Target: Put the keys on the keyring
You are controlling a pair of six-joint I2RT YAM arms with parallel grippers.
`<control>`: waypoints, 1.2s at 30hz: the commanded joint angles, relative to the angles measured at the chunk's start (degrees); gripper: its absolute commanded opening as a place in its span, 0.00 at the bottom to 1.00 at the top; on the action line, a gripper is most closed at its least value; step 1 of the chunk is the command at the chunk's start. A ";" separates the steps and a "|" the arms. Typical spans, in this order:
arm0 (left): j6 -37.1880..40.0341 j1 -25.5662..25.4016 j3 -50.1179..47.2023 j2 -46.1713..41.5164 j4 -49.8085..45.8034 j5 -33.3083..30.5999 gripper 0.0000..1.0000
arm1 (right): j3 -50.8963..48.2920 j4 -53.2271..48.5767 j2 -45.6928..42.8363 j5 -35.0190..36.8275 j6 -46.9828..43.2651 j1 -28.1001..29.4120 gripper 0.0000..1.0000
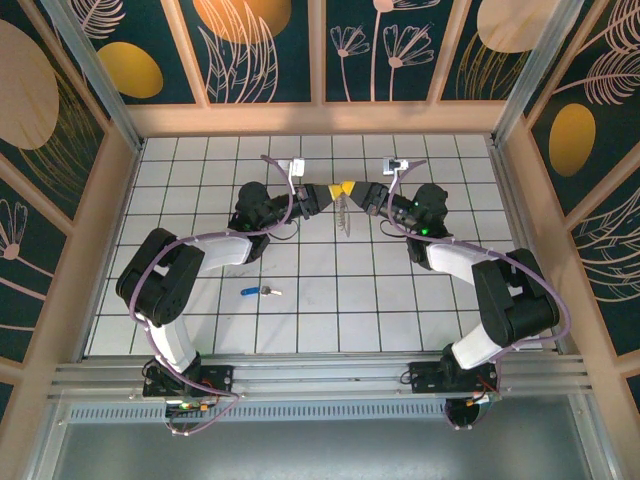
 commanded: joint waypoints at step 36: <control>0.71 -0.83 2.17 2.25 3.26 -1.59 0.00 | -0.80 -2.34 -3.38 -1.90 -2.17 -1.47 0.00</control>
